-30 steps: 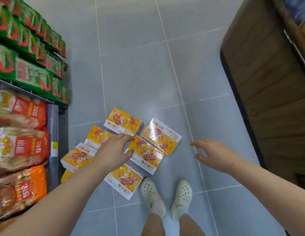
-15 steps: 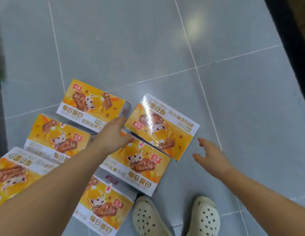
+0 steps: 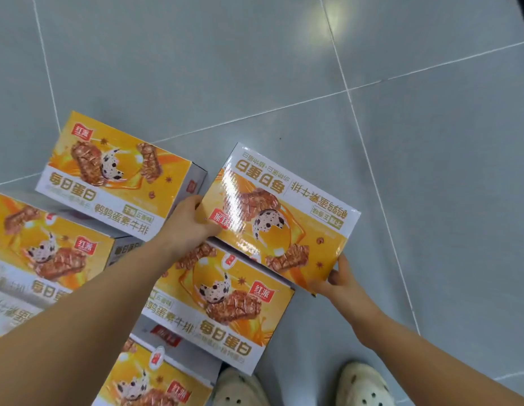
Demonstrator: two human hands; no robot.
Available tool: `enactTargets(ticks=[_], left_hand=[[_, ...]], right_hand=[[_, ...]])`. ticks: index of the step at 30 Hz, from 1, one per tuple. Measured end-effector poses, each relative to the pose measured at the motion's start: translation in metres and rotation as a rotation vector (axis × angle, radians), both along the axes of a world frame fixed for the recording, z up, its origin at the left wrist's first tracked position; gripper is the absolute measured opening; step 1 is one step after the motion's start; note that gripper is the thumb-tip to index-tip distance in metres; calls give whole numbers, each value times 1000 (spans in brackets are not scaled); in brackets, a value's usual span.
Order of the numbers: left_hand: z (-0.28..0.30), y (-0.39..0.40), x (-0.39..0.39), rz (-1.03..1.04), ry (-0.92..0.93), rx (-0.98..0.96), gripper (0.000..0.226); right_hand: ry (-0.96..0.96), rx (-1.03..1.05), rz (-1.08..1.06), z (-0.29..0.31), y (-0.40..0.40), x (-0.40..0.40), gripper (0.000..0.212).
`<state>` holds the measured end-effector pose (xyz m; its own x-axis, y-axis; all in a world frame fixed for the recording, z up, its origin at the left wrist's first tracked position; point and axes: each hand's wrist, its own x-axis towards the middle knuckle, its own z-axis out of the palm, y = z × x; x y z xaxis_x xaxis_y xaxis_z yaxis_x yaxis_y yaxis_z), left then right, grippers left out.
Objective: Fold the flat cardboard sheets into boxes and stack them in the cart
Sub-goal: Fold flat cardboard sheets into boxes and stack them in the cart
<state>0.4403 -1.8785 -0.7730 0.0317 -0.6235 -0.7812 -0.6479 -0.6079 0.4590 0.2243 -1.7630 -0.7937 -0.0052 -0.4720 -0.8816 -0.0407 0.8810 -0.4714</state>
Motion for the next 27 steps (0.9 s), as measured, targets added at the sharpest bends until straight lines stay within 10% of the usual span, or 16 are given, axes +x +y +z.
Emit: enactTargets(ticks=[8, 19, 27], left_hand=[[70, 20, -17, 159, 130, -206, 50], [286, 61, -20, 287, 306, -261, 91], [494, 70, 10, 121, 53, -455, 108]], right_hand=[[120, -119, -312, 76, -14, -23, 16], [172, -348, -231, 289, -30, -28, 65], [347, -525, 318, 491, -52, -8, 103]])
